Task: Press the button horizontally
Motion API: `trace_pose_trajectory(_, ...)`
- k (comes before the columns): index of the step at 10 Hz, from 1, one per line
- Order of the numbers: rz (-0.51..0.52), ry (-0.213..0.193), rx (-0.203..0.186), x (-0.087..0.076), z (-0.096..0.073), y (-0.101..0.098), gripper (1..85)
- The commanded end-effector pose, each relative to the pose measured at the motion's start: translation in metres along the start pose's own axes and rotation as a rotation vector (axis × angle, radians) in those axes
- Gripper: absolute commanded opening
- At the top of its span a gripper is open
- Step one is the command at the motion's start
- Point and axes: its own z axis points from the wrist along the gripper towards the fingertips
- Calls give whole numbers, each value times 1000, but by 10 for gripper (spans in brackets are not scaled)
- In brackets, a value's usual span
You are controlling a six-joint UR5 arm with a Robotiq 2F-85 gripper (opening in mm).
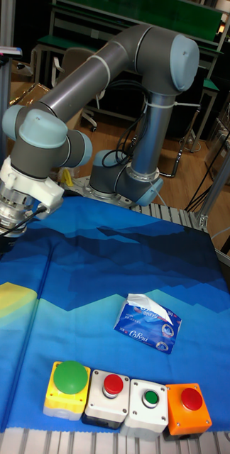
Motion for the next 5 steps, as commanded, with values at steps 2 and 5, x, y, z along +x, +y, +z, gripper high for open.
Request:
trace_pose_trajectory(2, 3, 31, 5, 3, 4, -1, 10)
trace_pose_trajectory(5, 0, 43, 7, 4, 6, -2, 10)
